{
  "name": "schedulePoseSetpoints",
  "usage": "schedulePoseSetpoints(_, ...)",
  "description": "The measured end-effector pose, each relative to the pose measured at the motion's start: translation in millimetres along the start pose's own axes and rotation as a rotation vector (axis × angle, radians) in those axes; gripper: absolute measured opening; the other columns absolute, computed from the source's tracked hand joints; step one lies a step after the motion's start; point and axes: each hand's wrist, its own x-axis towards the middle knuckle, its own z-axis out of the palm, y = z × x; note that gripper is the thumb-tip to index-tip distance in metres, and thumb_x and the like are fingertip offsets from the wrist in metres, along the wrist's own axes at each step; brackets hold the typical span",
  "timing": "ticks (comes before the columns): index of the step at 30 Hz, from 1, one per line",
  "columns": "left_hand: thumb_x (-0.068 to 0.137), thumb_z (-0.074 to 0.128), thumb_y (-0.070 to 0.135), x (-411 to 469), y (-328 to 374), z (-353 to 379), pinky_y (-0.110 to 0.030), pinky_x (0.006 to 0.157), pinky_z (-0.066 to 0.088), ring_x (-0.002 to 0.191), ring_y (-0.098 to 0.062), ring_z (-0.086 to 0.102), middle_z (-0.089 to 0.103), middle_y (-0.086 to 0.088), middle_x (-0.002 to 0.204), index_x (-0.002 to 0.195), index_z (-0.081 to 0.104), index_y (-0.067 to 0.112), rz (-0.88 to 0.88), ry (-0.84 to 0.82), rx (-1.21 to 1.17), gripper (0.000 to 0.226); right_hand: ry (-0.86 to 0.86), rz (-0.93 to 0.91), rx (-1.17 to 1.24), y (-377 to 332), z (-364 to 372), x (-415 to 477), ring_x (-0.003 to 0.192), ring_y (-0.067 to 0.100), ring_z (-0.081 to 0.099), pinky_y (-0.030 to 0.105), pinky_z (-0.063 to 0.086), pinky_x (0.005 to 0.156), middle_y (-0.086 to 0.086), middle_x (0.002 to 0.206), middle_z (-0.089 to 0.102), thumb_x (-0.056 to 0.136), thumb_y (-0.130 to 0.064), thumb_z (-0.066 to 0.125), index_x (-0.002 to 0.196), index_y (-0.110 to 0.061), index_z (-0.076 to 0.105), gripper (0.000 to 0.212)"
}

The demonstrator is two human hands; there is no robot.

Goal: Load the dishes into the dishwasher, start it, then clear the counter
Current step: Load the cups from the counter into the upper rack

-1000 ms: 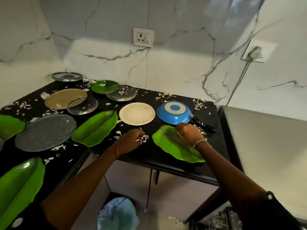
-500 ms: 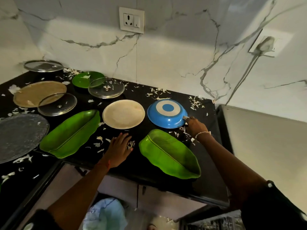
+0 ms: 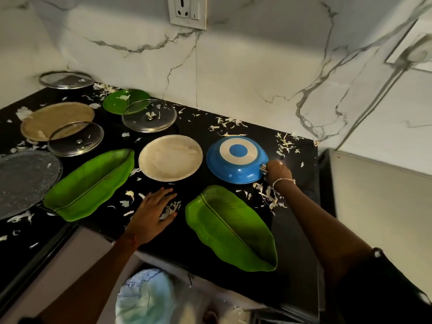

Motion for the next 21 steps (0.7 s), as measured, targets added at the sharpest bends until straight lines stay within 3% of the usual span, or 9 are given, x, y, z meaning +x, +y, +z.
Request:
schedulePoseSetpoints(3,0.084,0.037,0.057,0.2,2.2,-1.8,-0.035,0.108,0.019,0.132,-0.018,0.031,0.047,-0.002,0.138,0.128,0.052,0.017,-0.001,-0.005,0.049,0.062,0.033,-0.009,0.022,-0.9,-1.2,-0.1,0.112,0.035,0.053,0.040,0.043,0.093,0.020,0.120,0.055,0.090,-0.007,0.051,0.117,0.000,0.053,0.028)
schedulePoseSetpoints(7,0.080,0.040,0.046,1.4,13.8,-9.4,-0.039,0.103,0.022,0.121,-0.017,0.040,0.060,-0.007,0.124,0.117,0.062,0.011,0.040,0.012,0.285,0.055,0.075,-0.025,0.017,-3.7,-10.7,-9.6,0.111,0.035,0.054,0.037,0.043,0.090,0.019,0.121,0.055,0.092,-0.010,0.047,0.116,0.000,0.051,0.027)
schedulePoseSetpoints(11,0.076,0.038,0.045,6.8,22.7,-14.9,-0.041,0.102,0.023,0.114,-0.024,0.057,0.063,-0.009,0.117,0.111,0.065,0.006,0.036,-0.007,0.404,0.059,0.104,0.001,0.079,0.9,-20.7,-33.3,0.110,0.037,0.053,0.038,0.043,0.090,0.020,0.120,0.055,0.089,-0.011,0.052,0.114,0.001,0.053,0.028)
schedulePoseSetpoints(16,0.073,0.074,0.015,-9.3,49.3,-21.2,-0.057,0.101,0.033,0.115,-0.040,0.053,0.058,-0.025,0.117,0.112,0.060,-0.005,-0.175,0.065,0.193,0.046,0.123,0.055,0.204,13.3,-31.2,-82.0,0.106,0.039,0.056,0.039,0.044,0.084,0.024,0.116,0.057,0.082,-0.016,0.065,0.108,0.004,0.057,0.034)
schedulePoseSetpoints(21,0.072,0.076,0.008,-58.7,70.0,-31.2,-0.058,0.092,0.043,0.108,-0.047,0.055,0.058,-0.030,0.113,0.109,0.059,-0.008,-0.099,0.115,0.101,0.043,0.200,0.111,0.162,17.7,-34.4,-160.2,0.110,0.041,0.053,0.042,0.042,0.087,0.025,0.119,0.055,0.085,-0.017,0.060,0.111,0.004,0.055,0.033)
